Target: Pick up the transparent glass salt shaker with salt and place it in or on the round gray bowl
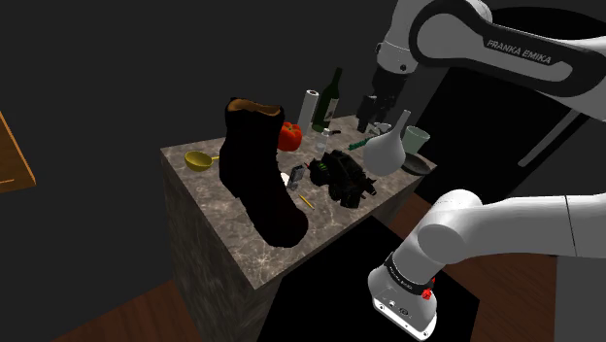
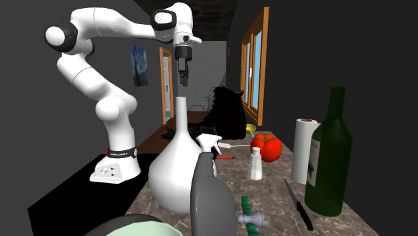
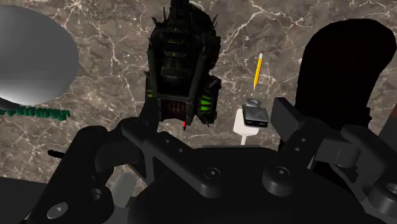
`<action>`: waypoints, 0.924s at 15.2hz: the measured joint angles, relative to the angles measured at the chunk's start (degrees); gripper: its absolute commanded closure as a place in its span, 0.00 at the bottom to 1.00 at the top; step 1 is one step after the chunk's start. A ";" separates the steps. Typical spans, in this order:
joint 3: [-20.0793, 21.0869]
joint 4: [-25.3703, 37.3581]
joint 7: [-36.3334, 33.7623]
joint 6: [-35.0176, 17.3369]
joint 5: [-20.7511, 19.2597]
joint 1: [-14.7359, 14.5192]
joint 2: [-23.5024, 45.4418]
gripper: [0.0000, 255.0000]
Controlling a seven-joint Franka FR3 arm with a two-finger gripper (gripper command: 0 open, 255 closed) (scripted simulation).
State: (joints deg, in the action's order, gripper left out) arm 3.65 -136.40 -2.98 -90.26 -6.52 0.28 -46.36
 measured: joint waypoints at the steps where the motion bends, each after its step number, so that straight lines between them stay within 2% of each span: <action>1: 0.00 0.00 0.00 0.00 0.00 0.00 0.00 0.00; 6: -5.03 -2.62 3.89 -7.35 -1.48 1.29 2.51 0.00; 14: -14.46 -3.59 11.59 -23.28 -1.67 2.60 13.45 0.00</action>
State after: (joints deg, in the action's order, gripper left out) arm -10.81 -139.99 8.61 -113.54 -8.18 2.88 -32.91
